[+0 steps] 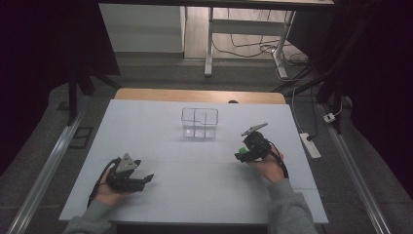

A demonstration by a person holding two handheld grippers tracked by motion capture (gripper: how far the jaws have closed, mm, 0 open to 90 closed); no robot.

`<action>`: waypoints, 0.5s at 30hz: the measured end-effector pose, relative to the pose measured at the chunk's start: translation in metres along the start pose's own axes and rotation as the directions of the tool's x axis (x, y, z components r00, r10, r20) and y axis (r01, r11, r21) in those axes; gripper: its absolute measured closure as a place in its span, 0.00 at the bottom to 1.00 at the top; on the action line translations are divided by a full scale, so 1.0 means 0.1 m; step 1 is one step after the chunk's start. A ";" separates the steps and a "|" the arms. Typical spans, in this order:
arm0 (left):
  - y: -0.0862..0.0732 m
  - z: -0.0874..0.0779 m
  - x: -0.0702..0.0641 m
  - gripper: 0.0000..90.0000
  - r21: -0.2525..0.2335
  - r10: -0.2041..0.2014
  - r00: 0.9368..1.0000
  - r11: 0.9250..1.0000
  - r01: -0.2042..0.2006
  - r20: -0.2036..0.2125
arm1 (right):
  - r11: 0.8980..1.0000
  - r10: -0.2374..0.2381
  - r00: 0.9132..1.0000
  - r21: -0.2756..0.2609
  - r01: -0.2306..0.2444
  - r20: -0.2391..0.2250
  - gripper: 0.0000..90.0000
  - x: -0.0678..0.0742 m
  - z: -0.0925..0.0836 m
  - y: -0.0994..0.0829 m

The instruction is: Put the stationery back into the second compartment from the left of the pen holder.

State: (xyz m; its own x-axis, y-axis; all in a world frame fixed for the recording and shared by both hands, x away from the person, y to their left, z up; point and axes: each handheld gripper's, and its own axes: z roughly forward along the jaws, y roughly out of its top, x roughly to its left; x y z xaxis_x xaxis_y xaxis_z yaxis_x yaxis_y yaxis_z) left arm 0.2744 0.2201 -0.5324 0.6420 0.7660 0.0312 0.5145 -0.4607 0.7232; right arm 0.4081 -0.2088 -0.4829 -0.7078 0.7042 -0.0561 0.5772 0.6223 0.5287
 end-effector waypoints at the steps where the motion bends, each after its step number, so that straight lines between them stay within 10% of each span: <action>1: 0.00 0.00 0.00 0.29 0.002 -0.001 1.000 1.000 0.001 -0.001 | 1.000 0.003 1.000 0.001 -0.003 0.002 0.38 0.00 0.00 0.00; 15: 0.00 -0.02 0.00 0.29 -0.005 -0.012 1.000 1.000 0.012 -0.012 | 0.993 0.034 0.997 0.113 -0.041 0.068 0.52 -0.09 0.19 -0.04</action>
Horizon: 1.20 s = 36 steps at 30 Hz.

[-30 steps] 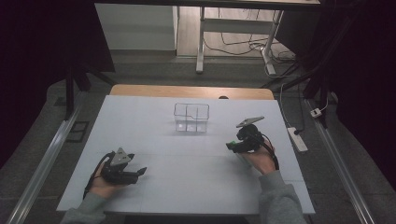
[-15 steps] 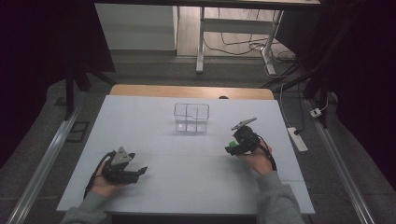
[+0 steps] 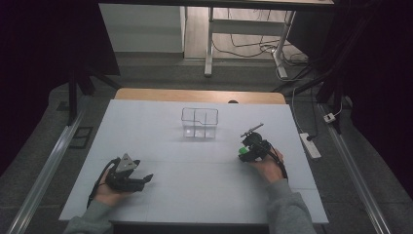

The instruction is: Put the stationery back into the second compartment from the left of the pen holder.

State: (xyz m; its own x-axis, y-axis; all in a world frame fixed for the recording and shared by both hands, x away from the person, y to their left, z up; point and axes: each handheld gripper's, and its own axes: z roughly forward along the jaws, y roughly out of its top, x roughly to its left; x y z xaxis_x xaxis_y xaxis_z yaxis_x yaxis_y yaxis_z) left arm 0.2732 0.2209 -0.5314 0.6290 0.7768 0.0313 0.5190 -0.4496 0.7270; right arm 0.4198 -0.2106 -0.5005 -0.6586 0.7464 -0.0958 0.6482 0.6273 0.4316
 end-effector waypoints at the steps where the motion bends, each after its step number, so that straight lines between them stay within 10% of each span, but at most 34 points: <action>1: 0.00 0.00 0.00 0.29 -0.001 -0.001 1.000 1.000 0.001 0.000 | 1.000 0.005 1.000 0.003 -0.005 -0.004 0.55 -0.01 0.00 0.00; 7: 0.01 0.02 0.00 0.29 -0.001 0.000 1.000 1.000 0.000 0.001 | 0.999 0.035 0.999 0.005 -0.035 -0.028 0.73 0.00 -0.01 -0.01; 18: 0.03 0.00 0.00 0.29 -0.016 -0.008 1.000 1.000 0.008 -0.008 | 1.000 0.012 1.000 -0.018 -0.013 -0.025 0.74 0.02 -0.03 -0.03; 36: 0.02 -0.02 0.02 0.28 -0.034 -0.024 1.000 0.999 0.024 0.000 | 0.970 0.043 0.996 -0.234 -0.062 -0.084 0.74 -0.03 -0.37 -0.02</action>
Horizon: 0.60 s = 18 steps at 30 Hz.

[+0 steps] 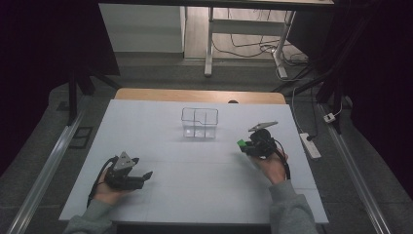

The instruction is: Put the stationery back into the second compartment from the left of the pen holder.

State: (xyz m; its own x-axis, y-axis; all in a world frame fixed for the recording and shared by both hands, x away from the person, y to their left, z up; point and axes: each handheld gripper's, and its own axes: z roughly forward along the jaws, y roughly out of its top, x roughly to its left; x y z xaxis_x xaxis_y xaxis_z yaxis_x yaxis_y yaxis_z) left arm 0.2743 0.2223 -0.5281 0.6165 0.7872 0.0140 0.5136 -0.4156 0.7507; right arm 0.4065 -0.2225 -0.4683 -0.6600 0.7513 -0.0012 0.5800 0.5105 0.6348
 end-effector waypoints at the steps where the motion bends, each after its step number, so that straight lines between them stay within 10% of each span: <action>1: 0.00 0.00 0.00 0.28 0.002 0.001 1.000 1.000 -0.001 0.002 | 1.000 0.006 1.000 -0.011 -0.006 -0.001 0.74 0.00 -0.01 0.00; 18: 0.02 -0.04 -0.06 0.28 -0.011 0.010 1.000 1.000 -0.010 -0.009 | 0.974 0.046 0.998 -0.221 -0.057 -0.053 0.74 0.06 -0.21 0.06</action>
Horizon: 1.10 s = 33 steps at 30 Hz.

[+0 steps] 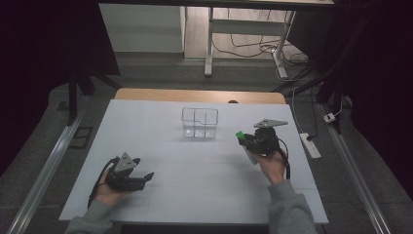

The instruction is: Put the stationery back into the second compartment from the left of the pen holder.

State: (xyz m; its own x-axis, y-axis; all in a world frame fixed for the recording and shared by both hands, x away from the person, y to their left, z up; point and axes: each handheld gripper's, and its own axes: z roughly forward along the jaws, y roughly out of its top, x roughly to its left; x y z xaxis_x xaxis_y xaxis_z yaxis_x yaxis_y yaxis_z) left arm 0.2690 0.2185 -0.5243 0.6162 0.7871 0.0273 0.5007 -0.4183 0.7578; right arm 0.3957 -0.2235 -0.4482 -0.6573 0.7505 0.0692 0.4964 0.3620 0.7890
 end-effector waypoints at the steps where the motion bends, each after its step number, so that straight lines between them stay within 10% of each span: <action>1: 0.00 -0.01 0.00 0.28 -0.002 0.001 1.000 1.000 -0.001 -0.002 | 1.000 0.001 1.000 -0.012 -0.001 0.000 0.74 0.01 -0.01 0.01; 33: -0.01 -0.06 0.04 0.28 -0.017 -0.017 1.000 1.000 0.017 -0.007 | 0.971 0.038 0.998 -0.233 -0.047 -0.043 0.74 0.02 0.02 0.34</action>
State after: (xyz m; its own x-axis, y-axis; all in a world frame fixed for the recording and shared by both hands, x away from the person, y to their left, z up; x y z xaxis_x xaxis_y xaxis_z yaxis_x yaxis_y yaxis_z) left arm 0.2674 0.2248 -0.5216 0.6032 0.7974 0.0194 0.5004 -0.3972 0.7693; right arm 0.4122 -0.2088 -0.4222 -0.6615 0.7395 0.1251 0.3810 0.1876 0.9053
